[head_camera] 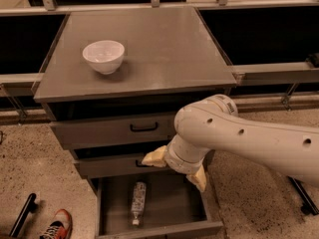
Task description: Pick blue plastic bottle from bottom drawer and place on counter
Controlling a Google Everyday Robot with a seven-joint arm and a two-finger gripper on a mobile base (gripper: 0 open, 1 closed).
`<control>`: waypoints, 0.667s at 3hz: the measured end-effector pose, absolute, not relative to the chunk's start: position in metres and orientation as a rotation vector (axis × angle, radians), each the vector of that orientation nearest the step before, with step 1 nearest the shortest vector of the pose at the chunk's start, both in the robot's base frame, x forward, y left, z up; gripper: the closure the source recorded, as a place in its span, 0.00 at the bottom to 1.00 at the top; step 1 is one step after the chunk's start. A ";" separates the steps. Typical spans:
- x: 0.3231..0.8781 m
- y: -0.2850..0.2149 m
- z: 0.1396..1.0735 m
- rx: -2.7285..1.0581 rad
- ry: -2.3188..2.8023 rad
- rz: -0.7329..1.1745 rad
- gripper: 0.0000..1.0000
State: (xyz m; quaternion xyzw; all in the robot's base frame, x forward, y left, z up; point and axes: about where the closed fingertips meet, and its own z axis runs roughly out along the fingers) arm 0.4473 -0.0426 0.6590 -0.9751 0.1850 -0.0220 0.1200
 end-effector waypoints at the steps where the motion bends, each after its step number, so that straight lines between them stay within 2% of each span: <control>1: 0.447 -0.043 0.659 -2.850 0.540 -0.064 0.00; 2: 0.457 -0.037 0.630 -2.910 0.525 -0.006 0.00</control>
Offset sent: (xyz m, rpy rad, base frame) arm 0.0281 0.0159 -0.0835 -0.1360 0.1378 0.0593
